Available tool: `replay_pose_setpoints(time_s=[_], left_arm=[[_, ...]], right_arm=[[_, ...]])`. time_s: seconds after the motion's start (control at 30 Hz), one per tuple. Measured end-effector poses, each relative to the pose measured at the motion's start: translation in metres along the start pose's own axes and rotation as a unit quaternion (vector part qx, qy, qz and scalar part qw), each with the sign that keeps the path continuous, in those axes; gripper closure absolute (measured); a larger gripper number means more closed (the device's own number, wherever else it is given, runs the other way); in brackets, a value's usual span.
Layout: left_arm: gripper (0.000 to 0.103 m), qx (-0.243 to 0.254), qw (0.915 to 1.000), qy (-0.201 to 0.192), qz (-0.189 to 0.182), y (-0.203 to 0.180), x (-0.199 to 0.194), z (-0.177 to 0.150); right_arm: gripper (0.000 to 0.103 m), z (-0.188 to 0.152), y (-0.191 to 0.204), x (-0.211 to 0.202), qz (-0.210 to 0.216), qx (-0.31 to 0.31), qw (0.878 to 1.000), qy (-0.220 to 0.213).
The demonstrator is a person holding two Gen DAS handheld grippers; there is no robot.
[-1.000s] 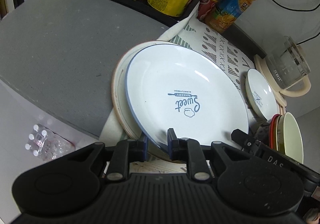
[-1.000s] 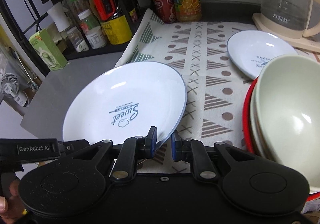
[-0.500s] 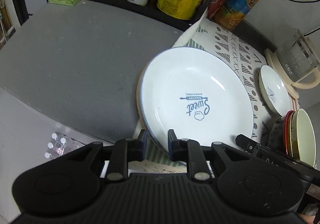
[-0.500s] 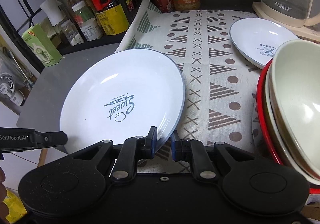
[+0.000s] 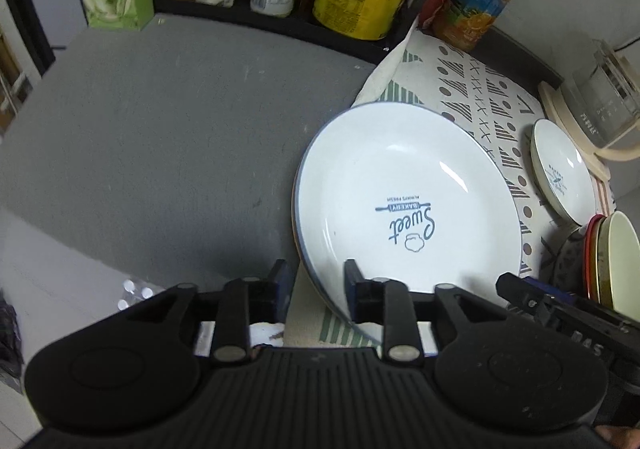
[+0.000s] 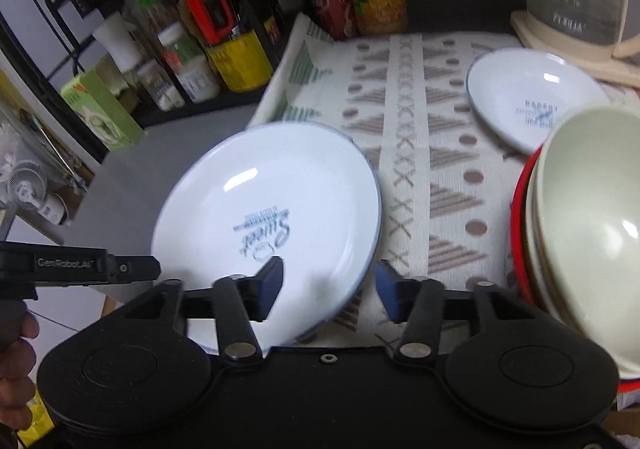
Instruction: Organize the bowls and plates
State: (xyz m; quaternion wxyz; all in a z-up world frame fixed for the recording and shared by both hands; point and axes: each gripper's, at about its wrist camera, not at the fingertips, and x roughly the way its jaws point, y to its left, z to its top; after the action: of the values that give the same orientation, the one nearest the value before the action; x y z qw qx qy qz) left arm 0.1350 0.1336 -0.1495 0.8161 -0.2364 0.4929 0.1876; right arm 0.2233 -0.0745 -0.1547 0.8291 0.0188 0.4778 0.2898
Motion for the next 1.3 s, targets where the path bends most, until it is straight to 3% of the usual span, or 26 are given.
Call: replay_pose_setpoints(time_s=[0.23,0.37,0.8,1.07,1.3], left_arm=[[0.034,0.029,0.9994,-0.015,-0.014,-0.01,-0.017,0.027],[0.02,0.051,0.9983,-0.02,-0.019,-0.021,-0.019,0.044],[0.012,0.13,0.9881,-0.012,-0.08,-0.056,0.002,0.09],[0.0,0.171,0.9778,-0.002,-0.122,-0.081,0.007,0.101],[0.0,0.208,0.9661,0.002,-0.152,-0.101,0.005,0.102]], right_arm=[[0.011,0.027,-0.006,-0.033,-0.007,0.011,0.998,-0.065],[0.001,0.04,-0.01,-0.045,-0.026,0.024,0.995,-0.096],[0.0,0.049,-0.034,-0.06,-0.112,0.104,0.98,-0.126],[0.0,0.043,-0.042,-0.074,-0.147,0.14,0.969,-0.139],[0.0,0.037,-0.049,-0.09,-0.185,0.154,0.958,-0.155]])
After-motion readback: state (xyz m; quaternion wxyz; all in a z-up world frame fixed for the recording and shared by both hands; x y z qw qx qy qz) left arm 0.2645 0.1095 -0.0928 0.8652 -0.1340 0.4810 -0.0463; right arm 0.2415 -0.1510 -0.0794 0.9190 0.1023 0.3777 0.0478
